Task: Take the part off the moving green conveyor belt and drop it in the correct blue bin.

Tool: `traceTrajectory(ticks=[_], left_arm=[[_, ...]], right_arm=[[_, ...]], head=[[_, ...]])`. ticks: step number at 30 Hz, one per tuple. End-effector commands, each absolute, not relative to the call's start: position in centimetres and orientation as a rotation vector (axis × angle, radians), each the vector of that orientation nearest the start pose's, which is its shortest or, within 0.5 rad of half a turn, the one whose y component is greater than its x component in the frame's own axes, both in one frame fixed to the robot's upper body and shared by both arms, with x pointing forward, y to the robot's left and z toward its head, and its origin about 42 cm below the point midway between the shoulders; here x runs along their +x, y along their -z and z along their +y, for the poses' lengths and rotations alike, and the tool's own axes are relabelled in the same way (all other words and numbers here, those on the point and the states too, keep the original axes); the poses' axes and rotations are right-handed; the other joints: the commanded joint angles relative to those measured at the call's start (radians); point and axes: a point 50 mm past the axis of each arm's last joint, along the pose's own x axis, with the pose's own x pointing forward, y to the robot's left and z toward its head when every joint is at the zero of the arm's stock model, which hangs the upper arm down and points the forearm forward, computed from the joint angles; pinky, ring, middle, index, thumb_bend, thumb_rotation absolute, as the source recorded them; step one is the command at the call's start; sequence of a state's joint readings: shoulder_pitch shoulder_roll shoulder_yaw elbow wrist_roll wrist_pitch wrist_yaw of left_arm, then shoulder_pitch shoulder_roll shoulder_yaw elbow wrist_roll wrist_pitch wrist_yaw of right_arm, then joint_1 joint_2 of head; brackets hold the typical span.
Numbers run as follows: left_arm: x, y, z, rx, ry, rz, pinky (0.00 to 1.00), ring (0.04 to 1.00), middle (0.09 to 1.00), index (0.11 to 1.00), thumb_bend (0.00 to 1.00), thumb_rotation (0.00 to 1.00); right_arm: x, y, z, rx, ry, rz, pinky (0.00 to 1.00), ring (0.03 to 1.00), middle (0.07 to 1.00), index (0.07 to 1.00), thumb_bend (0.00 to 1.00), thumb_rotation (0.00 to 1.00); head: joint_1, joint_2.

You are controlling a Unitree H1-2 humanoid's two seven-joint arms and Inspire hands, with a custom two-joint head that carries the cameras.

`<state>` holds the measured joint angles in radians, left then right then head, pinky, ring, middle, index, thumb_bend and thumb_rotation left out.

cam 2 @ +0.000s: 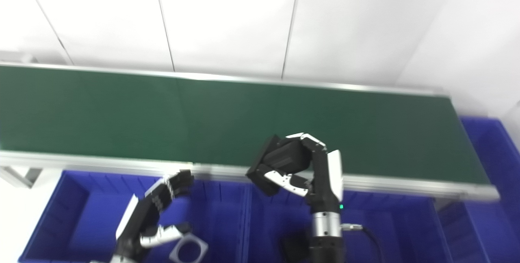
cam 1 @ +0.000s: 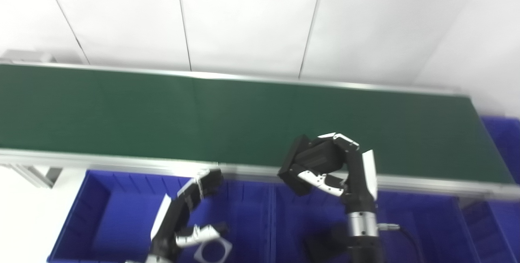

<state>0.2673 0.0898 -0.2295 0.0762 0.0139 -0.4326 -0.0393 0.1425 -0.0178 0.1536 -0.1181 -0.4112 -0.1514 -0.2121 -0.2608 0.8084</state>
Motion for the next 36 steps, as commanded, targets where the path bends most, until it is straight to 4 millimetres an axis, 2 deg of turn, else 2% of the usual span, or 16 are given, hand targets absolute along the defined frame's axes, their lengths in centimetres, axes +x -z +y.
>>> traceTrajectory(ticks=[1, 5, 7, 9, 13, 17, 19, 21, 23, 24, 25, 28, 29, 31, 34, 36], left_arm=[[18.4, -5.8, 18.5, 0.05, 0.24, -0.179, 0.79, 0.817, 0.817, 0.819, 0.86, 0.4], [18.9, -6.6, 18.3, 0.074, 0.253, -0.196, 0.8, 0.823, 0.816, 0.817, 0.84, 0.37], [19.0, -6.8, 18.2, 0.079, 0.252, -0.198, 0.79, 0.82, 0.815, 0.814, 0.85, 0.37], [19.0, -6.9, 18.1, 0.079, 0.251, -0.196, 0.79, 0.82, 0.814, 0.812, 0.86, 0.37], [18.9, -6.9, 18.2, 0.084, 0.25, -0.201, 0.79, 0.815, 0.811, 0.812, 0.87, 0.37], [18.9, -6.8, 18.1, 0.074, 0.254, -0.206, 0.79, 0.818, 0.817, 0.815, 0.86, 0.36], [18.8, -6.8, 18.1, 0.068, 0.256, -0.203, 0.8, 0.818, 0.815, 0.815, 0.87, 0.36], [18.8, -6.7, 18.1, 0.07, 0.258, -0.204, 0.8, 0.821, 0.817, 0.815, 0.87, 0.35], [18.8, -6.6, 18.1, 0.077, 0.259, -0.205, 0.79, 0.818, 0.817, 0.815, 0.86, 0.35], [18.8, -6.6, 18.1, 0.079, 0.26, -0.204, 0.79, 0.818, 0.817, 0.815, 0.86, 0.35], [18.8, -6.7, 18.1, 0.078, 0.262, -0.2, 0.8, 0.821, 0.818, 0.815, 0.86, 0.35], [18.8, -6.6, 18.1, 0.076, 0.266, -0.191, 0.81, 0.825, 0.82, 0.814, 0.86, 0.34], [18.8, -6.5, 18.1, 0.082, 0.268, -0.188, 0.81, 0.826, 0.822, 0.815, 0.86, 0.35], [18.8, -6.4, 18.2, 0.092, 0.271, -0.185, 0.8, 0.826, 0.826, 0.818, 0.86, 0.36], [18.8, -6.0, 18.3, 0.097, 0.285, -0.164, 0.8, 0.833, 0.838, 0.832, 0.85, 0.36], [18.7, -5.7, 18.3, 0.099, 0.291, -0.153, 0.82, 0.845, 0.85, 0.843, 0.85, 0.34]], right_arm=[[23.0, -11.8, -19.1, -0.396, 0.065, -0.225, 0.46, 0.495, 0.521, 0.439, 0.51, 0.0], [21.3, -10.8, -20.3, -0.469, 0.076, -0.182, 0.45, 0.481, 0.522, 0.443, 0.51, 0.0], [20.8, -10.5, -20.7, -0.494, 0.07, -0.163, 0.42, 0.448, 0.533, 0.452, 0.51, 0.0], [20.2, -10.1, -21.1, -0.527, 0.056, -0.138, 0.43, 0.449, 0.532, 0.455, 0.51, 0.0], [19.7, -9.2, -21.4, -0.599, 0.035, -0.098, 0.46, 0.47, 0.521, 0.454, 0.52, 0.0], [19.9, -8.3, -21.5, -0.689, 0.013, 0.013, 0.41, 0.436, 0.515, 0.481, 0.52, 0.0], [20.3, -7.8, -21.5, -0.724, -0.01, 0.072, 0.27, 0.365, 0.469, 0.518, 0.51, 0.0], [20.7, -7.4, -21.4, -0.761, -0.043, 0.112, 0.22, 0.393, 0.497, 0.492, 0.52, 0.0], [21.0, -7.0, -21.3, -0.82, -0.089, 0.148, 0.32, 0.391, 0.489, 0.519, 0.51, 0.0], [21.2, -6.8, -21.2, -0.857, -0.122, 0.161, 0.37, 0.412, 0.523, 0.505, 0.51, 0.0], [21.3, -6.6, -21.2, -0.887, -0.152, 0.186, 0.51, 0.558, 0.628, 0.495, 0.51, 0.06], [21.5, -6.2, -21.0, -0.924, -0.214, 0.244, 0.63, 0.702, 0.731, 0.496, 0.51, 0.11], [21.5, -6.1, -21.0, -0.931, -0.238, 0.262, 0.67, 0.747, 0.772, 0.646, 0.62, 0.04], [21.4, -5.9, -20.9, -0.945, -0.276, 0.294, 0.71, 0.82, 0.845, 0.789, 0.69, 0.01], [21.1, -5.6, -20.7, -1.033, -0.307, 0.286, 0.78, 0.877, 0.896, 0.853, 0.75, 0.08], [20.6, -5.5, -20.5, -1.077, -0.285, 0.259, 0.87, 0.946, 0.955, 0.899, 0.8, 0.18]], head=[[0.008, 0.016], [0.031, 0.045], [0.043, 0.049], [0.05, 0.052], [0.052, 0.05], [0.058, 0.043], [0.061, 0.041], [0.063, 0.038], [0.066, 0.037], [0.067, 0.037], [0.068, 0.036], [0.066, 0.027], [0.066, 0.027], [0.065, 0.018], [0.068, -0.007], [0.07, -0.02]])
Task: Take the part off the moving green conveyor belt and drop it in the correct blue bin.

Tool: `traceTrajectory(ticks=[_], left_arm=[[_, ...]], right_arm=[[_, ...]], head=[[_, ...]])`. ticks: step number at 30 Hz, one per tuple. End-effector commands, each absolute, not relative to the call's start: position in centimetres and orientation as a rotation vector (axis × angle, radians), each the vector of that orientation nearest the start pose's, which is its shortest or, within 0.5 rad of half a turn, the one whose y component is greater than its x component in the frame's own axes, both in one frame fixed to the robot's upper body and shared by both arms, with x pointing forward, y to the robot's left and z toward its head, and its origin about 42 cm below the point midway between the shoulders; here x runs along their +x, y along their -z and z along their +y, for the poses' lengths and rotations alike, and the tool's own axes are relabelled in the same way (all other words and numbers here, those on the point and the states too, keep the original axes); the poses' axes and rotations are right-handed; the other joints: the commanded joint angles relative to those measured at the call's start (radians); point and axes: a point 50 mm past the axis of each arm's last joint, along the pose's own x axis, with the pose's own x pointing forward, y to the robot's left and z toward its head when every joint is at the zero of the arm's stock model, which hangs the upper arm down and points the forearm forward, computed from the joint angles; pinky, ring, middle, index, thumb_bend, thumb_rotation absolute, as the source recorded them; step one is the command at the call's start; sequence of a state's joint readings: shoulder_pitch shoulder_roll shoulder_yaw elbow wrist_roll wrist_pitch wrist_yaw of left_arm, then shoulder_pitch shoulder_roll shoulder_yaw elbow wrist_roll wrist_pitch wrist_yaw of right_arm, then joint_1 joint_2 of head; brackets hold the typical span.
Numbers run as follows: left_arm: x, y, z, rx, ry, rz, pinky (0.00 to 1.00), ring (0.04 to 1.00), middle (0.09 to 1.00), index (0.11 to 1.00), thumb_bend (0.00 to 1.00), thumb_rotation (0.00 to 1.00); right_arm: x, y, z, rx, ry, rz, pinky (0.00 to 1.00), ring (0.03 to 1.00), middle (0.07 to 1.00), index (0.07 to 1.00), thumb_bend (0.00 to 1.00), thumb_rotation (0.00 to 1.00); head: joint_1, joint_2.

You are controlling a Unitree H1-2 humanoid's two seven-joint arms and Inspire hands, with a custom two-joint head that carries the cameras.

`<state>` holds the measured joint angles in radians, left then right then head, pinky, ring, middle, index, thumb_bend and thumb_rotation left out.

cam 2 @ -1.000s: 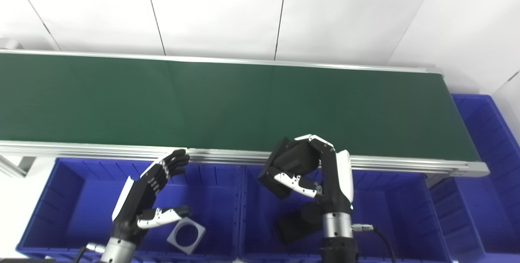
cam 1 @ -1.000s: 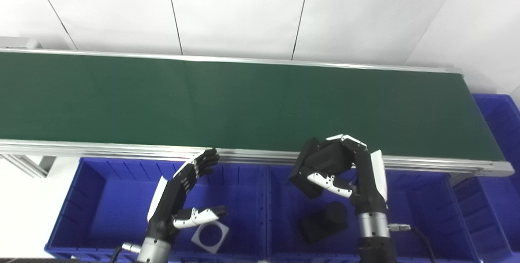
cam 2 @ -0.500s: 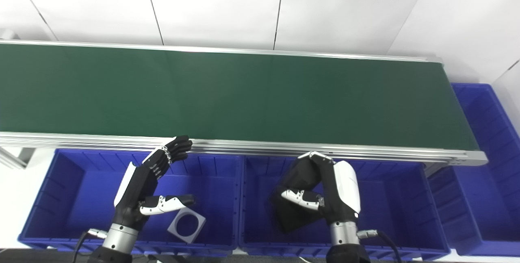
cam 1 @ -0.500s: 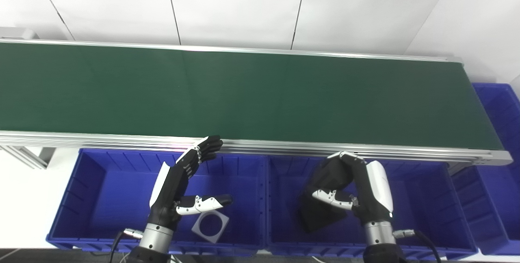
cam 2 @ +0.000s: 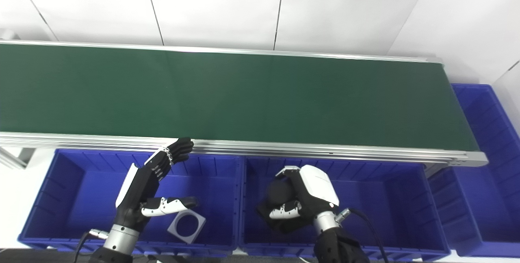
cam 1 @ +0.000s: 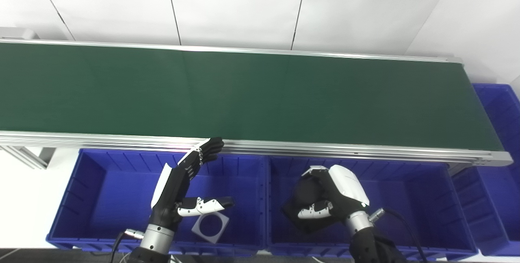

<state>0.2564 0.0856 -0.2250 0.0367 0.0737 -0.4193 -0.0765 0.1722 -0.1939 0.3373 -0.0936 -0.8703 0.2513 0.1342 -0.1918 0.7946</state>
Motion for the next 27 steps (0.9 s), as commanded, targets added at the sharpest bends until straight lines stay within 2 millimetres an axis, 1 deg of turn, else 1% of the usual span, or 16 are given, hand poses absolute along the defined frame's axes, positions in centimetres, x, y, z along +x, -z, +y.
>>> traceTrajectory(ticks=[1, 4, 7, 10, 13, 14, 16, 17, 19, 20, 21, 23, 25, 26, 27], left_arm=[[18.6, -5.5, 18.4, 0.101, 0.293, -0.15, 0.83, 0.853, 0.854, 0.847, 0.84, 0.34], [18.4, -5.3, 18.4, 0.108, 0.292, -0.145, 0.84, 0.864, 0.86, 0.853, 0.84, 0.33], [18.2, -5.1, 18.5, 0.123, 0.288, -0.146, 0.82, 0.858, 0.856, 0.853, 0.85, 0.33], [18.0, -4.8, 18.7, 0.127, 0.288, -0.139, 0.83, 0.858, 0.854, 0.852, 0.85, 0.34], [17.9, -4.7, 18.8, 0.135, 0.288, -0.139, 0.82, 0.856, 0.853, 0.852, 0.85, 0.34], [17.8, -4.7, 18.9, 0.139, 0.287, -0.139, 0.82, 0.854, 0.852, 0.852, 0.85, 0.35], [17.8, -4.6, 19.0, 0.14, 0.285, -0.137, 0.82, 0.853, 0.851, 0.851, 0.85, 0.35], [17.8, -4.6, 19.0, 0.136, 0.285, -0.135, 0.81, 0.853, 0.85, 0.85, 0.85, 0.35], [17.7, -4.5, 19.1, 0.129, 0.288, -0.131, 0.82, 0.857, 0.854, 0.853, 0.86, 0.34], [17.7, -4.4, 19.1, 0.126, 0.289, -0.129, 0.82, 0.861, 0.859, 0.855, 0.86, 0.34], [17.6, -4.3, 19.1, 0.124, 0.29, -0.125, 0.82, 0.862, 0.861, 0.856, 0.86, 0.34], [17.6, -4.2, 19.2, 0.126, 0.291, -0.12, 0.82, 0.863, 0.863, 0.857, 0.86, 0.34], [17.6, -4.1, 19.2, 0.133, 0.293, -0.116, 0.83, 0.866, 0.866, 0.86, 0.86, 0.36], [17.6, -4.0, 19.2, 0.13, 0.294, -0.112, 0.84, 0.867, 0.866, 0.86, 0.86, 0.36], [17.6, -3.9, 19.2, 0.128, 0.294, -0.11, 0.84, 0.871, 0.87, 0.862, 0.86, 0.36]], right_arm=[[20.3, -5.5, -20.3, -1.084, -0.268, 0.246, 0.92, 0.978, 0.982, 0.926, 0.82, 0.24], [19.7, -5.6, -20.1, -1.091, -0.219, 0.196, 0.98, 0.999, 0.999, 0.97, 0.88, 0.32], [18.9, -5.8, -19.9, -1.041, -0.154, 0.149, 0.99, 1.0, 1.0, 0.995, 0.9, 0.34], [18.3, -6.2, -19.8, -1.006, -0.12, 0.114, 1.0, 1.0, 1.0, 1.0, 0.91, 0.38], [17.8, -6.5, -19.6, -0.942, -0.084, 0.077, 1.0, 1.0, 1.0, 1.0, 0.92, 0.38], [17.7, -6.6, -19.6, -0.897, -0.066, 0.062, 1.0, 1.0, 1.0, 1.0, 0.93, 0.35], [17.4, -6.6, -19.5, -0.804, -0.042, 0.034, 0.98, 1.0, 1.0, 1.0, 0.92, 0.35], [17.1, -6.7, -19.4, -0.712, -0.033, 0.012, 0.97, 1.0, 1.0, 1.0, 0.91, 0.35], [16.8, -6.7, -19.3, -0.551, -0.029, -0.023, 0.94, 1.0, 1.0, 1.0, 0.87, 0.39], [16.6, -6.7, -19.3, -0.485, -0.031, -0.037, 0.93, 0.999, 1.0, 1.0, 0.86, 0.44], [16.5, -6.6, -19.3, -0.409, -0.044, -0.05, 0.92, 0.999, 1.0, 1.0, 0.85, 0.46], [16.2, -6.4, -19.4, -0.313, -0.064, -0.066, 0.9, 0.961, 0.995, 0.992, 0.89, 0.5], [16.0, -6.1, -19.6, -0.256, -0.083, -0.069, 0.88, 0.943, 0.977, 0.982, 0.93, 0.53], [15.9, -6.0, -19.6, -0.219, -0.095, -0.066, 0.87, 0.94, 0.974, 0.98, 0.94, 0.54], [15.9, -5.8, -19.7, -0.195, -0.103, -0.064, 0.87, 0.935, 0.968, 0.978, 0.96, 0.53]], head=[[0.004, -0.019], [0.008, -0.032], [0.013, -0.047], [0.014, -0.051], [0.014, -0.056], [0.014, -0.056], [0.015, -0.061], [0.018, -0.065], [0.018, -0.071], [0.018, -0.073], [0.017, -0.079], [0.019, -0.086], [0.021, -0.091], [0.027, -0.1], [0.028, -0.101]])
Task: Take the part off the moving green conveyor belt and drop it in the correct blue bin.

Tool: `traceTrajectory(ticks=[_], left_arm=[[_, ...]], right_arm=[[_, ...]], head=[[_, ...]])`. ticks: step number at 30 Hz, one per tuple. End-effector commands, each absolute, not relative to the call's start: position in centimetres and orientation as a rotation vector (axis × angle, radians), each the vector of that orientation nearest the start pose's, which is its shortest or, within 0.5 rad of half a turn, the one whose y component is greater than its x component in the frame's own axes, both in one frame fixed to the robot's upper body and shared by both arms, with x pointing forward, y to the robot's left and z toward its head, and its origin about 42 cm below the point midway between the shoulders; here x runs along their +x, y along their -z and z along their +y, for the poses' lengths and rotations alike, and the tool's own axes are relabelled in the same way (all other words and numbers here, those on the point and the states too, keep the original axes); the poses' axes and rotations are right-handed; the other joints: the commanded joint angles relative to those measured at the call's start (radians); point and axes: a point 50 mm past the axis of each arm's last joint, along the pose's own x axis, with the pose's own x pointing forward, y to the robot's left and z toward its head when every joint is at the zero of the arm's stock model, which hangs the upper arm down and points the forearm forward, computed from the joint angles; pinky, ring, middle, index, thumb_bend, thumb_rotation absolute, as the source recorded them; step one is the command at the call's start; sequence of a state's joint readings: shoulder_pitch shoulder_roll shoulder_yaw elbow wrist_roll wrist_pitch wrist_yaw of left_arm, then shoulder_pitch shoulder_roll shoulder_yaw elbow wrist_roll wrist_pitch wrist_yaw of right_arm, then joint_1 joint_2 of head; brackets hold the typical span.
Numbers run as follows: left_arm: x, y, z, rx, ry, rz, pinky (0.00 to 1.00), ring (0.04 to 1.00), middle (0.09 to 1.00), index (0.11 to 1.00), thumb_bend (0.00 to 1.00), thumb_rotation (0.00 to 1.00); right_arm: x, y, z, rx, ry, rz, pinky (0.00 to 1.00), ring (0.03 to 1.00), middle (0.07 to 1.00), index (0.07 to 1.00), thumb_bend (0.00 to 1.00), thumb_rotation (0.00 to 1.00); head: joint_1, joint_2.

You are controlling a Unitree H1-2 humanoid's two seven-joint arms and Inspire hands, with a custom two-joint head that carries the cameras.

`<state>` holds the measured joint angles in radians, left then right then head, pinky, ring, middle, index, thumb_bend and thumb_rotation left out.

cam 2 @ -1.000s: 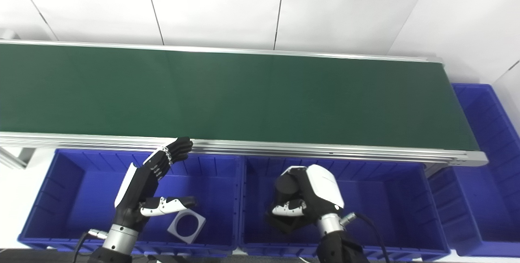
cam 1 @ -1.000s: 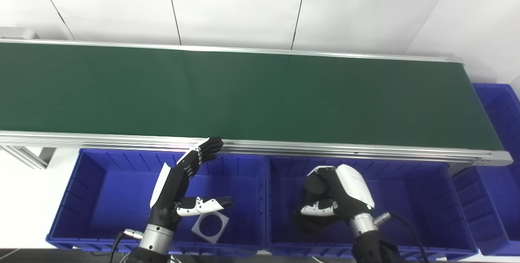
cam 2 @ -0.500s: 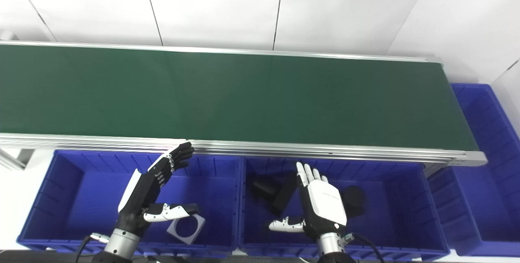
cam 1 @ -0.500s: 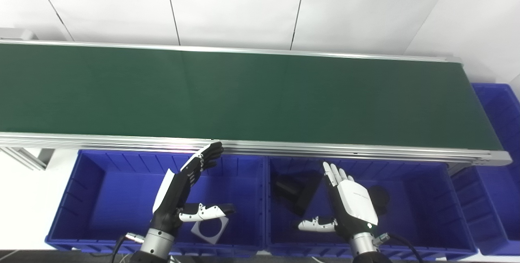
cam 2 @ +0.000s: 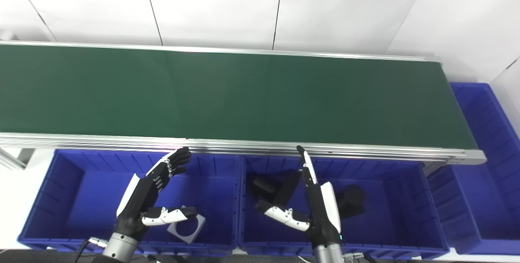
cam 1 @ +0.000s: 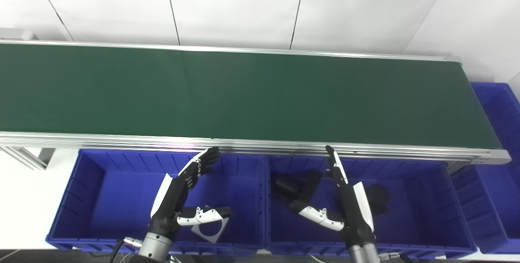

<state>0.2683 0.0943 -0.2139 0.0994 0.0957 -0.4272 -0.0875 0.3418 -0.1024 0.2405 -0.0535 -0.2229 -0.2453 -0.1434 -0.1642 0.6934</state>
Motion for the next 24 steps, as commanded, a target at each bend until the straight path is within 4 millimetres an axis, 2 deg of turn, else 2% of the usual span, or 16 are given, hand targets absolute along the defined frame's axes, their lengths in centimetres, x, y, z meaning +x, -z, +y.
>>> traceTrajectory(ticks=[1, 7, 18, 24], left_arm=[[17.6, -3.8, 19.2, 0.122, 0.293, -0.106, 0.84, 0.873, 0.871, 0.862, 0.85, 0.36], [17.6, -3.3, 19.2, 0.106, 0.279, -0.086, 0.85, 0.876, 0.869, 0.859, 0.86, 0.37], [17.5, -2.6, 19.1, 0.098, 0.272, -0.062, 0.87, 0.887, 0.878, 0.866, 0.86, 0.39], [17.6, -2.3, 19.0, 0.087, 0.268, -0.05, 0.87, 0.878, 0.873, 0.865, 0.87, 0.38]], right_arm=[[15.9, -5.7, -19.7, -0.173, -0.112, -0.064, 0.87, 0.932, 0.965, 0.977, 0.97, 0.53], [16.0, -5.0, -19.9, -0.137, -0.137, -0.068, 0.84, 0.888, 0.923, 0.958, 1.0, 0.52], [16.0, -4.4, -20.1, -0.142, -0.16, -0.049, 0.86, 0.902, 0.928, 0.952, 0.95, 0.42], [16.0, -4.0, -20.2, -0.148, -0.16, -0.053, 0.87, 0.912, 0.929, 0.963, 0.95, 0.42]], head=[[0.003, -0.005], [0.015, -0.023], [0.024, -0.063], [0.029, -0.075]])
